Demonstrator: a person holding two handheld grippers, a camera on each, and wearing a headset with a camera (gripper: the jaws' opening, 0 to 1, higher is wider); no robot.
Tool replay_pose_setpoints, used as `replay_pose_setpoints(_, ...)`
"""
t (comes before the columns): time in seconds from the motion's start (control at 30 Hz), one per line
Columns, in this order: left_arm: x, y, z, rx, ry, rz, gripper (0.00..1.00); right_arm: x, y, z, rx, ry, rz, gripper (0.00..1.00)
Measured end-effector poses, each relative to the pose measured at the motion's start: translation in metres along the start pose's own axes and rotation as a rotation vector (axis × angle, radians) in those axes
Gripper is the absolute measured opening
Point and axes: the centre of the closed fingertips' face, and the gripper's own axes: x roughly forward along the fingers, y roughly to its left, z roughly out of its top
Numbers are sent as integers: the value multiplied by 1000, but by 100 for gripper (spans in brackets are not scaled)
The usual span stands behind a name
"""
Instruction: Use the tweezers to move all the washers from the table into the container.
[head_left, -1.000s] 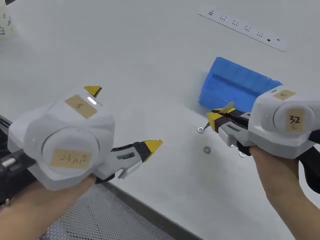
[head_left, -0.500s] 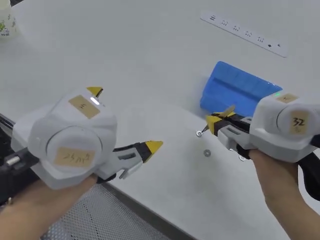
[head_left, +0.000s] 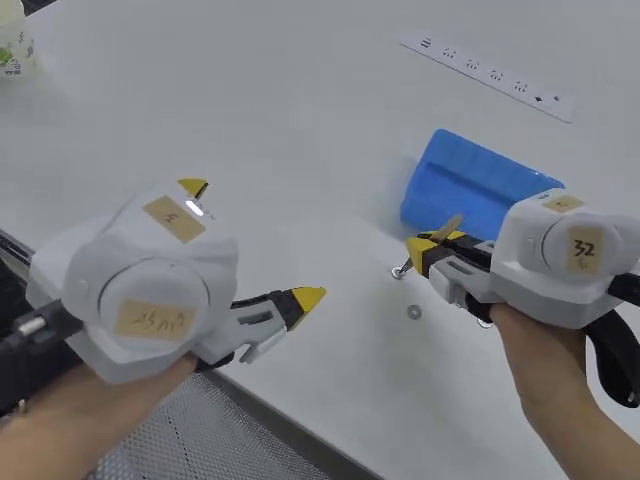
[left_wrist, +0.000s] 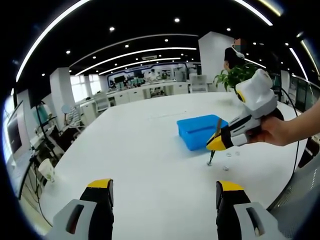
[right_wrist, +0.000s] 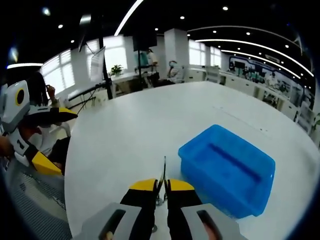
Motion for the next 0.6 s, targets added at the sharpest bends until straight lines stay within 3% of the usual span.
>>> replay_pose_setpoints(0.17, 0, 0, 0, 3, 2, -3, 86, 3, 0, -3, -31, 6, -15, 3)
replay_pose_setpoints(0.4, 0, 0, 2, 3, 2, -10, 86, 3, 3, -6, -24, 1, -45, 3)
replay_pose_setpoints(0.6, -1, -3, 5, 4, -3, -28, 86, 6, -1, -4, 4, 31, -42, 2)
